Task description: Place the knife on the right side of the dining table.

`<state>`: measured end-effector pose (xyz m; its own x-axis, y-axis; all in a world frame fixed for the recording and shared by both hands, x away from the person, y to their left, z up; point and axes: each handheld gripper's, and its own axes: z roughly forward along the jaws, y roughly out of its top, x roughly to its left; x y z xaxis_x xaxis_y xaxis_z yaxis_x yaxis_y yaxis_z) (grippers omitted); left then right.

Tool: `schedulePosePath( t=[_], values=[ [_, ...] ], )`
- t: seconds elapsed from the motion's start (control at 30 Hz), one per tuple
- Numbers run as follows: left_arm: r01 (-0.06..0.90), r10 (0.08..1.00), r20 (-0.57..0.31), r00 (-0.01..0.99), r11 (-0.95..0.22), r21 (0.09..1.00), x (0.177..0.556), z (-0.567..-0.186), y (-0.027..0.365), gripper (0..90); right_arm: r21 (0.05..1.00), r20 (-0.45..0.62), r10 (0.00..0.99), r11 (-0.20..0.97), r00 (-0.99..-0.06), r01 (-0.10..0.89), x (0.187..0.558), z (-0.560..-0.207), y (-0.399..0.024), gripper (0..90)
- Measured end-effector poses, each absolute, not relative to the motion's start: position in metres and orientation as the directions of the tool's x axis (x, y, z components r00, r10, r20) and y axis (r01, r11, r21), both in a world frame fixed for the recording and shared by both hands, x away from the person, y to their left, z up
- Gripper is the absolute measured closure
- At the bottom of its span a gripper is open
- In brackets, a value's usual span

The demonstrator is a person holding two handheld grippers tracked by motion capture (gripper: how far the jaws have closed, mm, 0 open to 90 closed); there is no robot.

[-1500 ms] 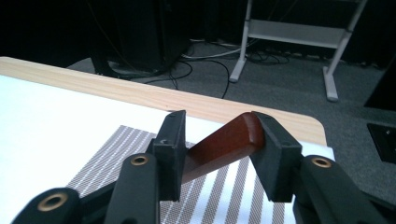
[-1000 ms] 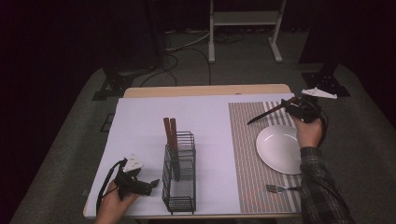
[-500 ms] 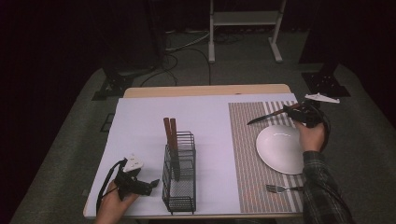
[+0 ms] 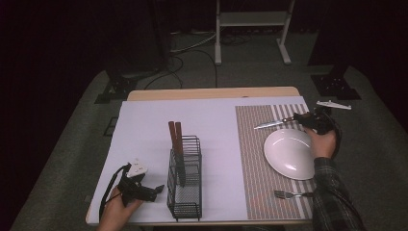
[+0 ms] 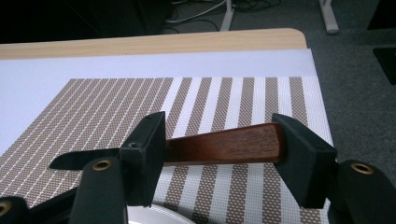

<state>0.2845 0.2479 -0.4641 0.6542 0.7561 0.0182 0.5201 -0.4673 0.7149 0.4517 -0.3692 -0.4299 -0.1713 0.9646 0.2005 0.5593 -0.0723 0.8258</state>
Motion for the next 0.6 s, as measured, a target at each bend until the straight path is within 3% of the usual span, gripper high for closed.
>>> schedulePosePath(
  t=[0.6],
  values=[
    [0.520, 0.757, 0.018, 0.653, -0.466, 0.715, 0.284, -0.464, 0.248, 0.0, 0.758, 0.214, 0.969, -0.086, -0.123, 0.646, 0.458, -0.447, -0.375, 32.0]
  ],
)
